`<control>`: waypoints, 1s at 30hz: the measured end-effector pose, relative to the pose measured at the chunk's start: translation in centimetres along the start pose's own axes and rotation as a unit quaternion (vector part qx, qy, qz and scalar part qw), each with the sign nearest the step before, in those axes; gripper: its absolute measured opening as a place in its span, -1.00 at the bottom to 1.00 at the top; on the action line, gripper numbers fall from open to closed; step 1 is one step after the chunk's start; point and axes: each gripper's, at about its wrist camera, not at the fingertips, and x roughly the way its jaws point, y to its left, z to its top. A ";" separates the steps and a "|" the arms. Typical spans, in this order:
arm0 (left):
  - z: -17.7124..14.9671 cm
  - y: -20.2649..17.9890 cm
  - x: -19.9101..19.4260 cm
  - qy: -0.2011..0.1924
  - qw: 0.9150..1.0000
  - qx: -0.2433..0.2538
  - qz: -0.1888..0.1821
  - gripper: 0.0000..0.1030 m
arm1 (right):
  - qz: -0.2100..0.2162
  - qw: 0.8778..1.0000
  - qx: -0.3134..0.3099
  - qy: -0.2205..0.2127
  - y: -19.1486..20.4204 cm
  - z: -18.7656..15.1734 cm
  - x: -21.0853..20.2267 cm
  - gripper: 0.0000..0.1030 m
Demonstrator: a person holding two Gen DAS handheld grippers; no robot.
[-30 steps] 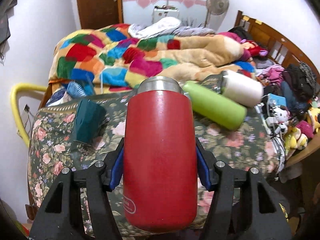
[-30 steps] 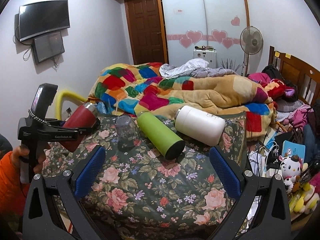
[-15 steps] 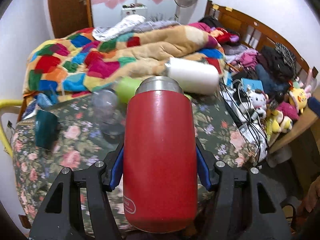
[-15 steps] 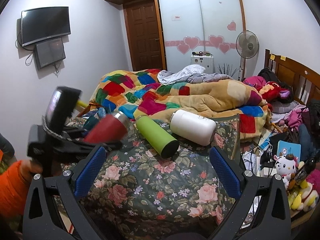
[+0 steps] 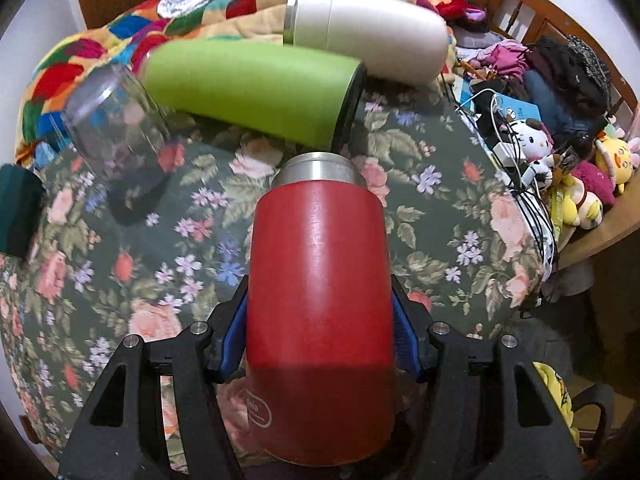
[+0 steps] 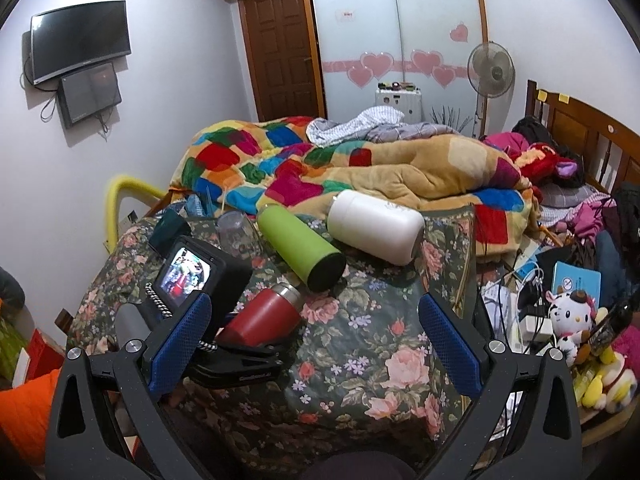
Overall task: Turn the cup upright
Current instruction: 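Lift the red tumbler off the bedspread with the left tool, then grasp the red tumbler with the right tool while the left tool releases it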
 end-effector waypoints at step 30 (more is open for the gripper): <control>-4.4 5.4 -11.3 -0.127 0.987 -0.056 0.078 0.39 | 0.001 0.996 -0.012 0.085 2.0 0.0 8.3 1.00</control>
